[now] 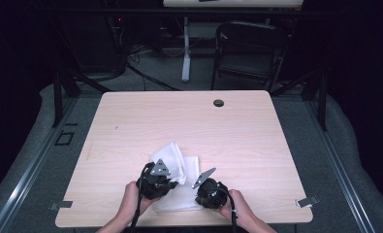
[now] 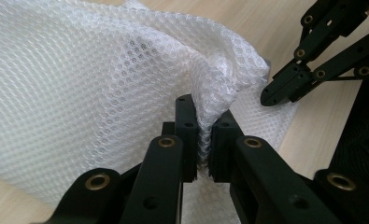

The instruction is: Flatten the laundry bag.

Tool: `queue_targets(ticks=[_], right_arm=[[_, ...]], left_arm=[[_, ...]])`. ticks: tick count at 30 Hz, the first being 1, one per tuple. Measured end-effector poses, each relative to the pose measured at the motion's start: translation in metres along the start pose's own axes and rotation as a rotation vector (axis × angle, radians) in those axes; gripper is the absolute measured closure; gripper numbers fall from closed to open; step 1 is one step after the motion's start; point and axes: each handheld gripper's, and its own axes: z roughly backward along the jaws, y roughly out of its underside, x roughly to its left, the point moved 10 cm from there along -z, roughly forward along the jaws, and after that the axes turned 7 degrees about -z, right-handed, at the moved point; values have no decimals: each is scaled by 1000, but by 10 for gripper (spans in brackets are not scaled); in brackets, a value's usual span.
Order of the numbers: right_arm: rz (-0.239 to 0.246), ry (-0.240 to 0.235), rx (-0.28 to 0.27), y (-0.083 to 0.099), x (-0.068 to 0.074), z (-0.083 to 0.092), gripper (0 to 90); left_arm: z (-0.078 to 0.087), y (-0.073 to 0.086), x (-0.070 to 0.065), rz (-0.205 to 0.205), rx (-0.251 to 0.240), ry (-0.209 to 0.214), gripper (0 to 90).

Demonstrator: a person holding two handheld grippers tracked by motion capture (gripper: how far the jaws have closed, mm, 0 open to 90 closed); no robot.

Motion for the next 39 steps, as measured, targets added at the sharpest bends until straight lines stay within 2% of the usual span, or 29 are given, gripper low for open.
queue_targets(ticks=[5, 8, 11, 13, 14, 18, 19, 25, 27, 29, 32, 35, 39], right_arm=[[0, 12, -9, -1, 1, -1, 900], [-2, 9, -9, 0, 1, -1, 900], [-2, 14, -10, -1, 1, -1, 900], [-1, 17, -9, 0, 1, -1, 900], [1, 20, -7, -1, 1, -1, 900], [-5, 15, -1, -1, 1, 0, 900], [-19, 11, -5, -1, 1, -1, 900], [-3, 18, 9, -1, 1, 0, 900], [6, 36, 23, 0, 0, 1, 900], [-7, 41, 10, 0, 0, 0, 900], [-11, 44, 19, 1, 0, 1, 900], [-11, 50, 27, 2, -1, 2, 900], [-11, 57, 36, 3, -2, 3, 900]], left_arm=[[16, 3, 5, 12, -20, -21, 854], [26, 7, 13, 33, -11, -69, 854], [37, 13, 19, 58, -26, -109, 854], [40, 14, 20, 57, -23, -109, 855], [43, 16, 22, 59, -32, -125, 855], [49, 22, 29, 85, -42, -139, 856], [52, 24, 31, 90, -46, -146, 855], [63, 31, 37, 111, -54, -156, 853], [65, 34, 37, 111, -43, -150, 850], [68, 37, 37, 117, -38, -153, 849], [70, 41, 37, 124, -33, -152, 846], [71, 41, 39, 140, -51, -157, 845], [71, 40, 38, 136, -53, -161, 843]])
